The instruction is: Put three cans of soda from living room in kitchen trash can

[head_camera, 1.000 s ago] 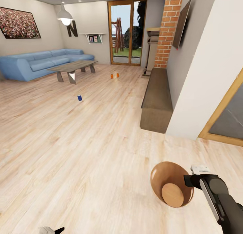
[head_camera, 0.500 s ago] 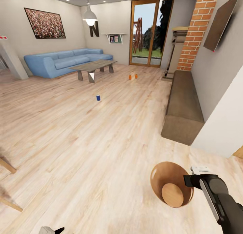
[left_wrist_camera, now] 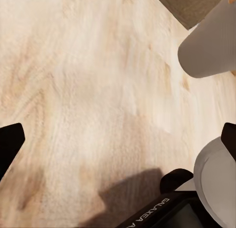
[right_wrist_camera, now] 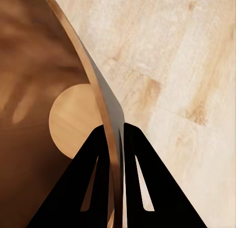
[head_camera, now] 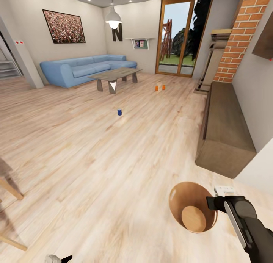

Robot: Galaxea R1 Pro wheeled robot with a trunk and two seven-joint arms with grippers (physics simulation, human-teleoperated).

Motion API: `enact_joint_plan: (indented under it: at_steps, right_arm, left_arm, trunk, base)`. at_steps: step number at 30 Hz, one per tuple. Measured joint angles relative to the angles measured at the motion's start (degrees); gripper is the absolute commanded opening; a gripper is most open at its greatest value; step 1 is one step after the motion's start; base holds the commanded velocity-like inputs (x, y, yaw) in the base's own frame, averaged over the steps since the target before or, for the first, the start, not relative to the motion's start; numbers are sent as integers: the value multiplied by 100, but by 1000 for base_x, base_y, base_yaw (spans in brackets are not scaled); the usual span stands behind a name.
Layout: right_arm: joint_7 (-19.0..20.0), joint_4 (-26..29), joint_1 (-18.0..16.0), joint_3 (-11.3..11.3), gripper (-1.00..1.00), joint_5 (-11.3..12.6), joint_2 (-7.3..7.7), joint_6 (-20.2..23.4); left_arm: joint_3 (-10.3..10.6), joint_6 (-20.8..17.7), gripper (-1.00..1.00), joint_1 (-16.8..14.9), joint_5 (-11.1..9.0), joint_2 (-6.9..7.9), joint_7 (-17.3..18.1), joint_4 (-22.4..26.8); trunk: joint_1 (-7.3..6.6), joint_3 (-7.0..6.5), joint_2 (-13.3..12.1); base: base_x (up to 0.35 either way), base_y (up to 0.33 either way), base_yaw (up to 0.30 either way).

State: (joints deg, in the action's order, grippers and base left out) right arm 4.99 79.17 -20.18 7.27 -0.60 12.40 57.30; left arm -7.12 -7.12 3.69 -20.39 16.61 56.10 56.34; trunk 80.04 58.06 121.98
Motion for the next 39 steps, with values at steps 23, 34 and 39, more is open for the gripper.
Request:
enact_joint_plan:
  at_steps: [23,34,39]
  right_arm:
    - [-1,-7,1,-6,-100,2,0,0]
    - [0,-7,3,-7,-100,12,0,0]
    - [2,-7,3,-8,-100,53,0,1]
  left_arm:
    - [0,0,100,0,0,1,4,0]
    - [0,0,100,0,0,1,5,0]
    - [0,0,100,0,0,1,5,0]
  trunk:
    - [0,0,0]
    - [0,0,0]
    - [0,0,0]
  base:
    - [342,78,1]
    - [326,194,-1]
    - [325,196,-153]
